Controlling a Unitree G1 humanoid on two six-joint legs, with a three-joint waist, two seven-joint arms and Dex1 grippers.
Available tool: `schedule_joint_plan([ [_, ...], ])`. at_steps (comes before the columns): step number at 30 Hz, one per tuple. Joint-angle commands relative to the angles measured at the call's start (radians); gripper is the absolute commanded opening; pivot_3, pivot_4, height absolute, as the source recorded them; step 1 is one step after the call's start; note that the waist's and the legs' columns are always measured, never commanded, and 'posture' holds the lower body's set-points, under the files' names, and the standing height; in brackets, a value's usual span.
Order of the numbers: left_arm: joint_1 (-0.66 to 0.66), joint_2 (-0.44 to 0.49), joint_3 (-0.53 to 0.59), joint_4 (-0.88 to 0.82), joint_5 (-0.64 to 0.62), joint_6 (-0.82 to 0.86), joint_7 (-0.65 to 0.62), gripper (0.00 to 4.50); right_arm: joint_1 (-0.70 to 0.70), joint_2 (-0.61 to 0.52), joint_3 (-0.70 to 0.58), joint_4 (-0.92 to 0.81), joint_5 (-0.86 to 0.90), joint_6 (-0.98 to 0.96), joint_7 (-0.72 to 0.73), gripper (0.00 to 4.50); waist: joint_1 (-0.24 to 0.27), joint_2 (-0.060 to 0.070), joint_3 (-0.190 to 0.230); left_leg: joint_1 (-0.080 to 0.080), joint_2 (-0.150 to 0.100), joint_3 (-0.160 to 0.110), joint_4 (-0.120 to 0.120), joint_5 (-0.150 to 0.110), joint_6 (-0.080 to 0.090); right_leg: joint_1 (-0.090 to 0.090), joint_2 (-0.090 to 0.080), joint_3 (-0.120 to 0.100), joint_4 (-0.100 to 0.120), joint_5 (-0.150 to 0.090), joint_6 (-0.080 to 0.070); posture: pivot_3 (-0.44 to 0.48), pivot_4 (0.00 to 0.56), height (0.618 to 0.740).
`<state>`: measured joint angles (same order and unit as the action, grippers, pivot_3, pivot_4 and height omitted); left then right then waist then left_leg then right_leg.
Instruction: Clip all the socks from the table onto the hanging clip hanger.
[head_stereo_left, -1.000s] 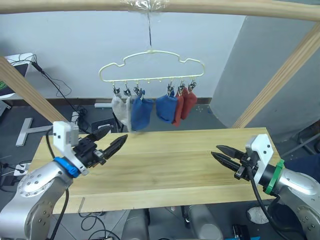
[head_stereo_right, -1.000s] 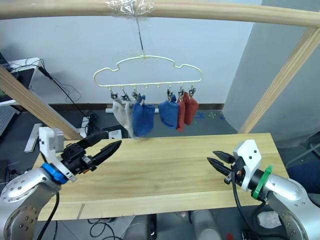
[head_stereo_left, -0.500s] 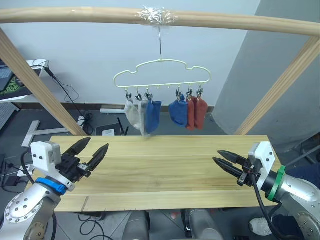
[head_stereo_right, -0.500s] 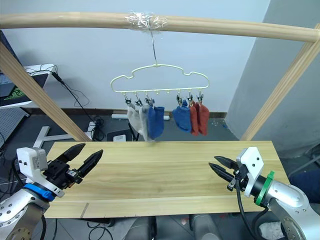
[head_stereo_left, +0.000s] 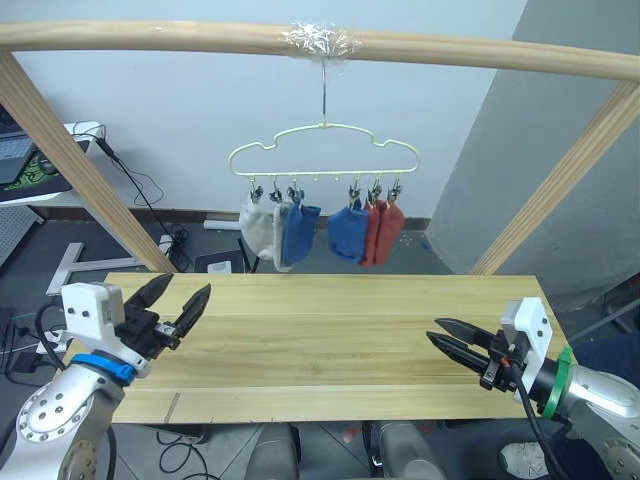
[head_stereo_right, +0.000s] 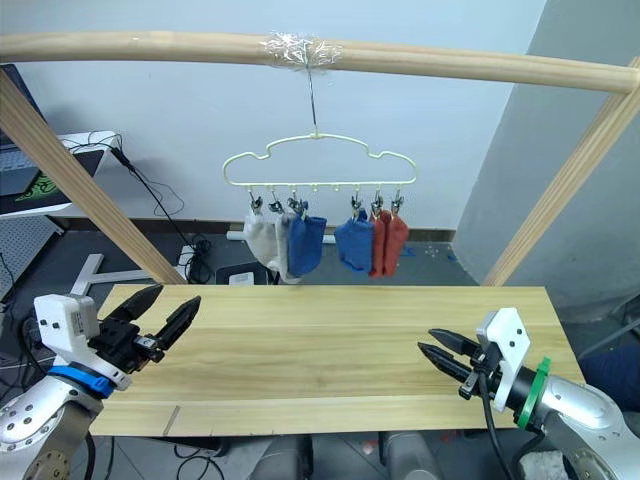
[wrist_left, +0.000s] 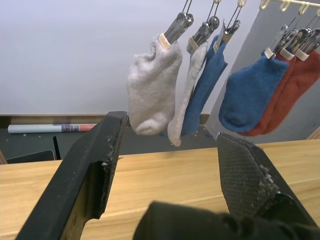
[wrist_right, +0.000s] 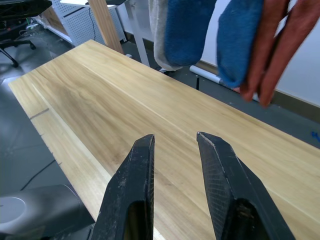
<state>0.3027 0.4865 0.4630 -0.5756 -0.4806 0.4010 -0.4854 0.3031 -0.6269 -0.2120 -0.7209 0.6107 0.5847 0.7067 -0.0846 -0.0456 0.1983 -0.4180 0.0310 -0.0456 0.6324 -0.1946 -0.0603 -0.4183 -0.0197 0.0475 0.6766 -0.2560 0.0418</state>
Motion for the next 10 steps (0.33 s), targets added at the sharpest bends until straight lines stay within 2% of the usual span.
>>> schedule_joint_plan([
  [1, 0.000, -0.012, -0.020, -0.031, 0.019, -0.027, 0.020, 3.25, -0.018, -0.017, -0.021, -0.010, 0.014, -0.019, 0.009, 1.35, 0.001, -0.001, -0.004, 0.000, 0.000, 0.000, 0.000, 0.000, 0.000, 0.000, 0.000, 0.000, 0.000, 0.000, 0.000, -0.108, 0.134, 0.740],
  [10, -0.032, -0.031, -0.032, -0.014, 0.029, -0.036, 0.052, 3.25, -0.033, -0.025, -0.015, 0.004, 0.004, -0.023, 0.002, 1.35, 0.001, -0.001, -0.006, 0.001, 0.000, 0.000, 0.000, 0.000, 0.000, 0.001, 0.000, 0.000, 0.000, 0.000, 0.000, -0.116, 0.135, 0.740],
])
